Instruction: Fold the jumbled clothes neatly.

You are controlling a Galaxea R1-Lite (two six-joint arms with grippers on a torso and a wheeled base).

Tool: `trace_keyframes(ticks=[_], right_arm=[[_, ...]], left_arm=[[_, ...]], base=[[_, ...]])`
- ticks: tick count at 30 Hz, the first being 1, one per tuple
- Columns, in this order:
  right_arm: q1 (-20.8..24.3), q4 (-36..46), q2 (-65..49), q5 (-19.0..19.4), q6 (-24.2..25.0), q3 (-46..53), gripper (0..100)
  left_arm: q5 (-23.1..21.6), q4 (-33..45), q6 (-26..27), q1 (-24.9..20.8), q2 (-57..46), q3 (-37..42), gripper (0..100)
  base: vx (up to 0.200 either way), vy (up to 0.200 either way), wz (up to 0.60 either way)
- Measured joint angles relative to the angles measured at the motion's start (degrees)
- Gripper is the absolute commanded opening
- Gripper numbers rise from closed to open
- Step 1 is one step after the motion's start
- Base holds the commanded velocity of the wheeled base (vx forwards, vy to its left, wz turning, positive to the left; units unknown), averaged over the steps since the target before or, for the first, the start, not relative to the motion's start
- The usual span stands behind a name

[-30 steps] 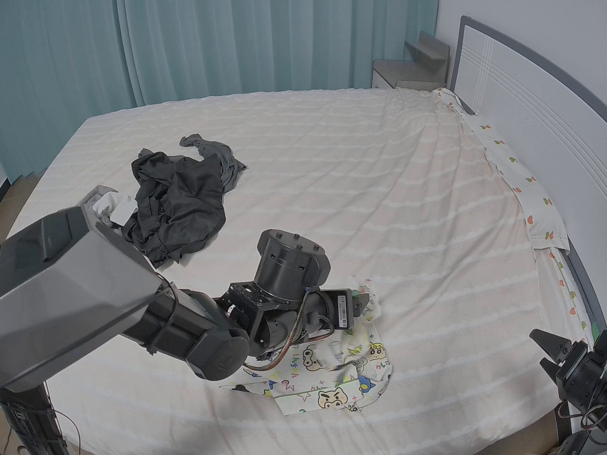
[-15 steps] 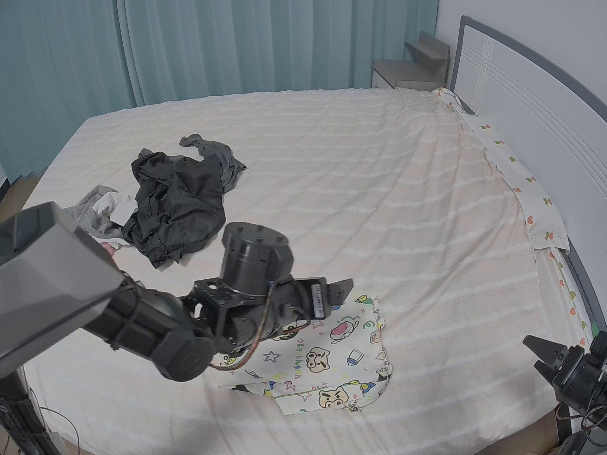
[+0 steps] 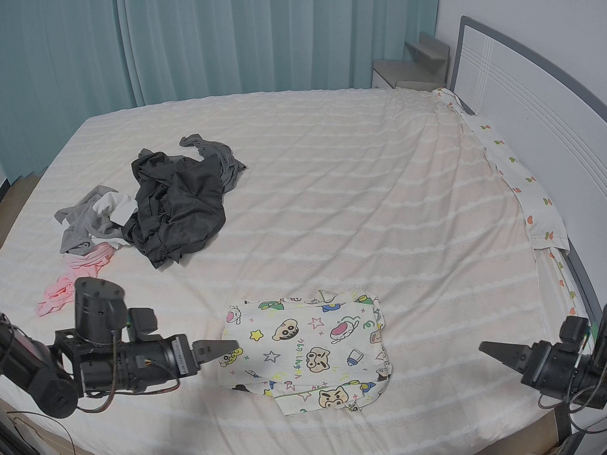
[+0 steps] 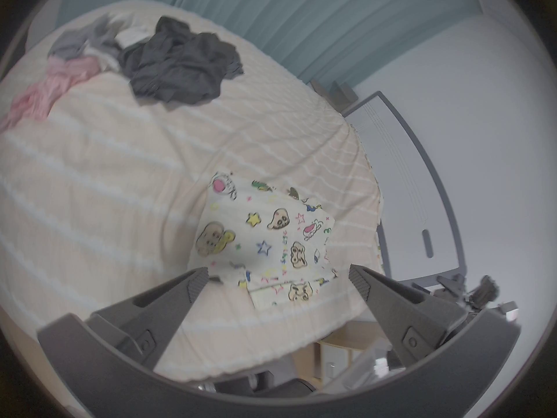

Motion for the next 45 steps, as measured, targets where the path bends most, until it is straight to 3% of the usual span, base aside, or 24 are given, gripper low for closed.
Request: trace_keyframes(ticks=[6,14,24,38,45], right_arm=[[-0.04,-6.22,15.68,6.23,-1.24,-6.14,100],[-0.67,-10.59,36.83,11.36,-4.35,-16.18,100],[-2.68,-11.97,54.02,13.19,-9.01,-27.28,100],[-1.44,-12.19,57.99,12.7,-10.37,-28.72,100],[-0.63,-12.35,57.94,9.35,-13.09,-28.82,100]], left_arm=[[-10.24,-2.79,-3.23,5.4,-1.52,6.6,100],[-16.15,-9.75,-5.06,9.13,3.41,10.67,100],[-18.21,-12.85,-5.94,10.72,8.13,11.87,100],[-18.32,-12.95,-5.96,10.78,9.25,11.91,100],[-18.35,-12.95,-5.91,10.75,9.4,11.91,100]], base=[[0.0,0.0,0.0],[0.0,0.0,0.0],[0.0,0.0,0.0],[0.0,0.0,0.0],[0.0,0.0,0.0]])
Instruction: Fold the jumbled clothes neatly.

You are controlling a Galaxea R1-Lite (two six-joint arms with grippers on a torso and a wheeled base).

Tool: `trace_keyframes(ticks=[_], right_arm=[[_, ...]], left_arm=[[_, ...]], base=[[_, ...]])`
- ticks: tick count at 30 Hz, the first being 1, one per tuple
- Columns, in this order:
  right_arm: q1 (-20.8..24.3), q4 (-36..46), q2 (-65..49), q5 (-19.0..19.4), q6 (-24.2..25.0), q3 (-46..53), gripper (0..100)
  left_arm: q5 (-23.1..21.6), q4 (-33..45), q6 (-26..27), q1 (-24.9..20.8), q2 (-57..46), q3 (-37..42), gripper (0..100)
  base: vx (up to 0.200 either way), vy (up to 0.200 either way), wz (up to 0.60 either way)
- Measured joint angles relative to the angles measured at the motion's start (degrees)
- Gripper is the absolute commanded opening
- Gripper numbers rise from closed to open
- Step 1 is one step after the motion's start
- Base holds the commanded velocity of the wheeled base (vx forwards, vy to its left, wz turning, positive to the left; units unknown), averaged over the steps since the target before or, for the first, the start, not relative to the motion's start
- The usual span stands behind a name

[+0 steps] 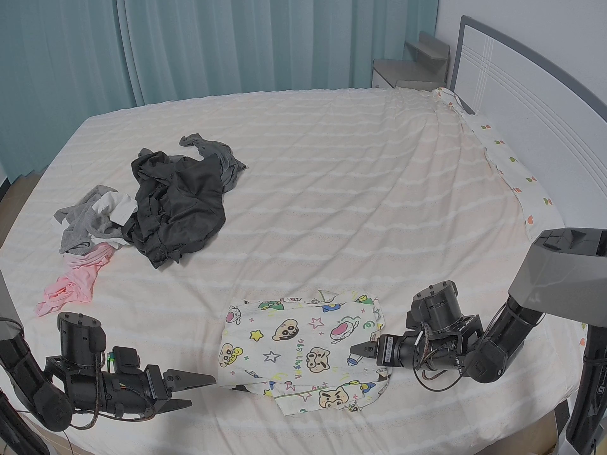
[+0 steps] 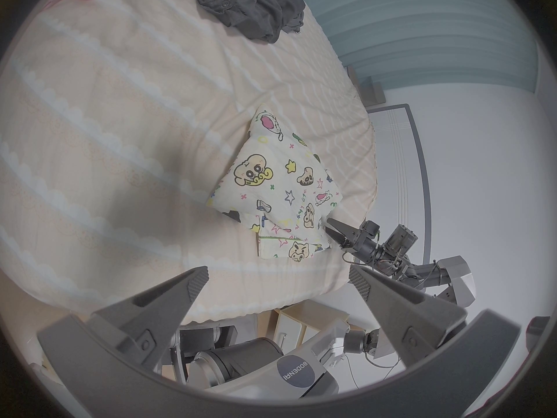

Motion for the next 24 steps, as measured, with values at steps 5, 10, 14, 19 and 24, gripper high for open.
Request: trace_keyframes(ticks=[5,10,14,19,24], right_arm=[[0.38,-0.02,-1.22,-0.02,-0.22,0.44,100],[1.65,0.05,-1.96,-0.02,-0.27,0.74,100],[2.83,0.13,-2.02,0.0,-0.27,0.74,100],[3.27,0.13,-1.83,-0.02,-0.27,0.46,100],[3.33,0.13,-1.44,0.0,-0.18,0.29,100]], left_arm=[[0.0,-0.09,0.09,0.0,0.16,0.0,100],[0.0,-0.04,0.16,-0.22,0.27,0.0,100],[0.05,-0.04,0.16,-0.39,0.29,0.0,100],[0.02,-0.09,0.16,-0.48,0.33,0.0,100],[0.0,-0.09,0.16,-0.52,0.38,0.02,100]], base=[[0.0,0.0,0.0],[-0.04,0.0,0.0],[-0.2,0.0,0.0],[-0.16,0.0,0.0],[0.0,0.0,0.0]])
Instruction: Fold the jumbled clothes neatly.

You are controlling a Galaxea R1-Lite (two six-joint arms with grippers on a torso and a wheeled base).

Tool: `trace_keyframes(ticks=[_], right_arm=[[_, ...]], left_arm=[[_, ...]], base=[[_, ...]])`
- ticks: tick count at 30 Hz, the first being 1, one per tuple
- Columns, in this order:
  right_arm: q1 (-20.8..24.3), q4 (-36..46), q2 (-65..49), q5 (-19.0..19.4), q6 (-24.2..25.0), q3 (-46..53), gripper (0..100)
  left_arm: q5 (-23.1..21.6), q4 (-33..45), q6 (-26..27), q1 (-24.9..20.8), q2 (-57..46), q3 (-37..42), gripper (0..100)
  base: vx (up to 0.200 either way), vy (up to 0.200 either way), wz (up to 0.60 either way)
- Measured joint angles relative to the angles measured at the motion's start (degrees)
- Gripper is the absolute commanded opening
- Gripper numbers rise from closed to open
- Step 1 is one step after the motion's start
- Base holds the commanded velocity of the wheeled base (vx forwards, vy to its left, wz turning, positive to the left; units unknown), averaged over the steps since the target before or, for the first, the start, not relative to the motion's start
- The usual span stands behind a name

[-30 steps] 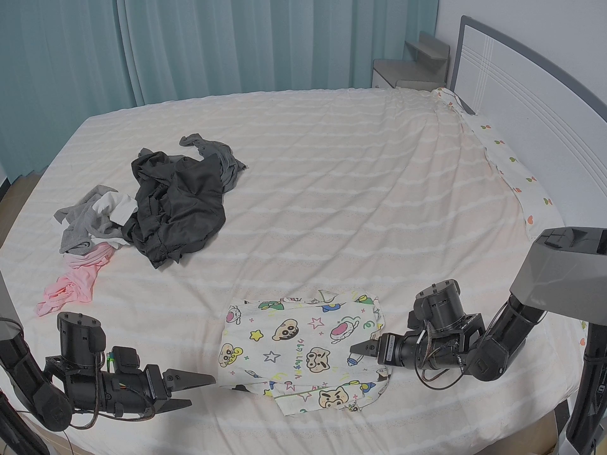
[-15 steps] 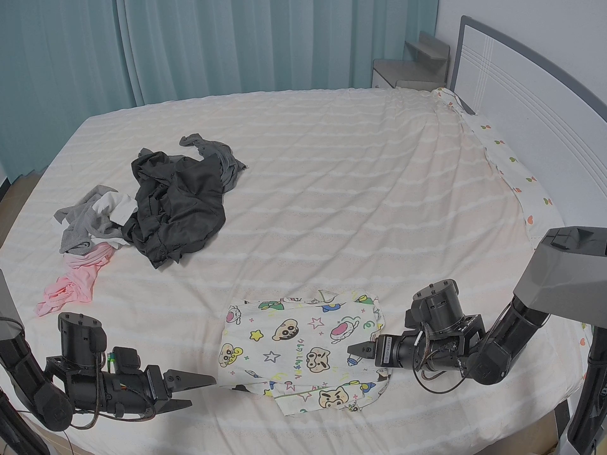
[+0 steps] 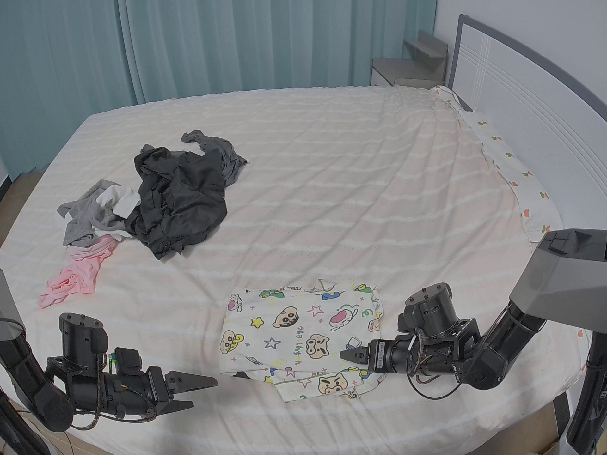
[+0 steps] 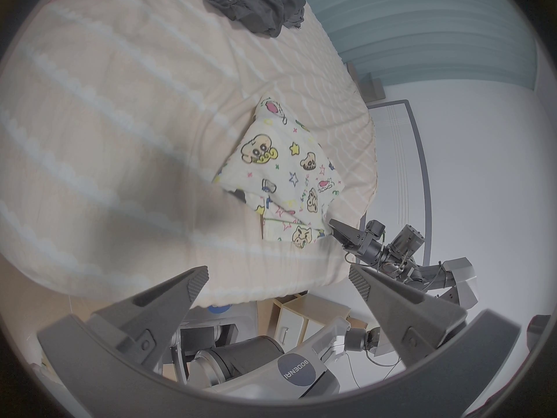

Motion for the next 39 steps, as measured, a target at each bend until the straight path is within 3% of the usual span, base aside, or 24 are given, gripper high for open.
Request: trace_keyframes(ticks=[16,17,39], right_arm=[[-0.5,-0.24,0.55,-2.62,0.02,-3.83,100],[-0.5,-0.27,0.63,-2.62,0.07,-4.07,0],[-0.74,-0.11,-1.52,-2.73,0.6,-0.5,0]], left_arm=[[0.0,0.0,0.0,-0.09,0.09,0.0,100],[0.0,0.0,0.0,-0.09,0.09,0.0,100],[0.06,-0.22,0.23,0.0,0.8,0.0,100]], base=[[0.0,0.0,0.0],[0.0,0.0,0.0],[0.0,0.0,0.0]])
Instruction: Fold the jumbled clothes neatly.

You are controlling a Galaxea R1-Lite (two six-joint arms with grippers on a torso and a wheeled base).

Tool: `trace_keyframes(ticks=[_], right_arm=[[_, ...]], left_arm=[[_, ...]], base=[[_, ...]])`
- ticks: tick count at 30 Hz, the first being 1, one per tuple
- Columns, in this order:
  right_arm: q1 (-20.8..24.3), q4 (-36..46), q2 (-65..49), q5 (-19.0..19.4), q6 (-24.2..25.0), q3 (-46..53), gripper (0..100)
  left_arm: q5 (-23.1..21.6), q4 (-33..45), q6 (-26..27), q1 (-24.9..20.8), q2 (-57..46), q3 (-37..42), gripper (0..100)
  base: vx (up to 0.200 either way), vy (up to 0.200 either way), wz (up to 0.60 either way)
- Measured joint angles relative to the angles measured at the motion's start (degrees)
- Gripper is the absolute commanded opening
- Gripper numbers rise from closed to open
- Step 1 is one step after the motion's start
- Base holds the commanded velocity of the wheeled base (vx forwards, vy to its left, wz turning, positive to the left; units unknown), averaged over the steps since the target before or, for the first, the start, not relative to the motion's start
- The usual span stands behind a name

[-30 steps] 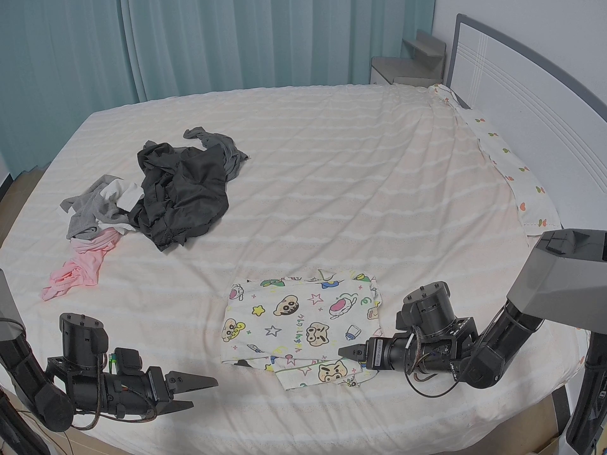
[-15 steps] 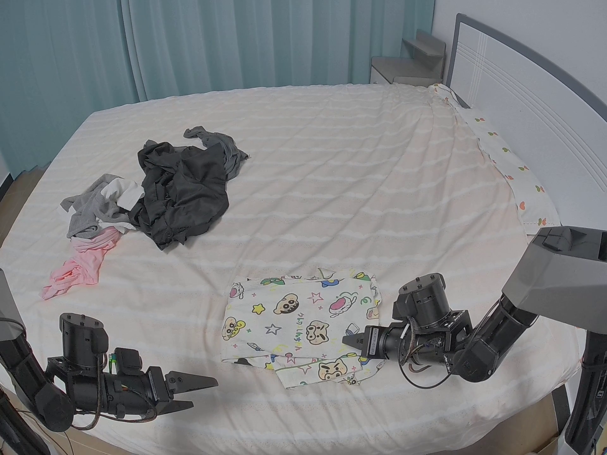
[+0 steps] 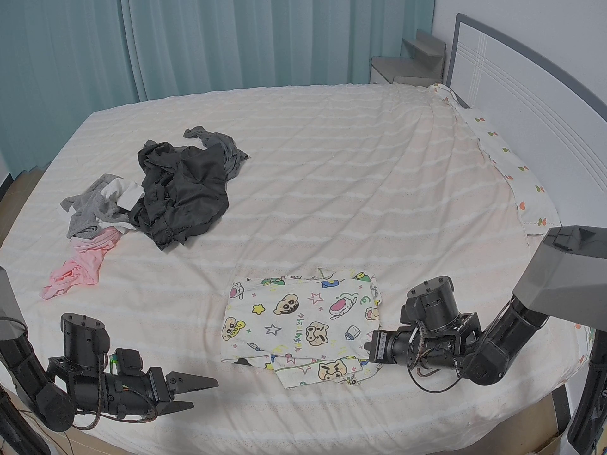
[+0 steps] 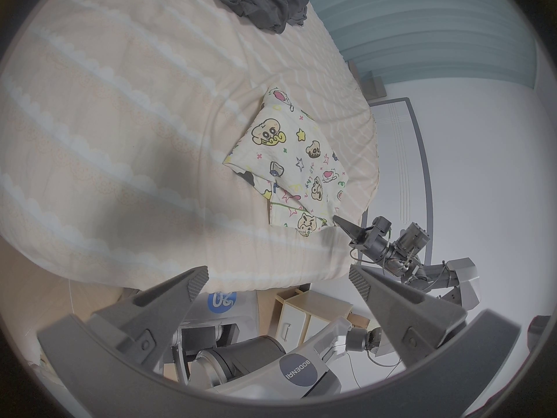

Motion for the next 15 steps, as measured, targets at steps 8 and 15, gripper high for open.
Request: trace_keyframes(ticks=[8,15], right_arm=[[-1.57,0.04,-3.02,0.68,0.11,4.0,0],[-2.01,0.06,-3.66,1.4,0.2,6.6,0]], left_arm=[[0.02,0.0,0.02,0.0,0.13,-0.02,100],[0.02,0.0,0.05,0.0,0.16,-0.02,100]], base=[[0.0,0.0,0.0],[0.0,0.0,0.0]])
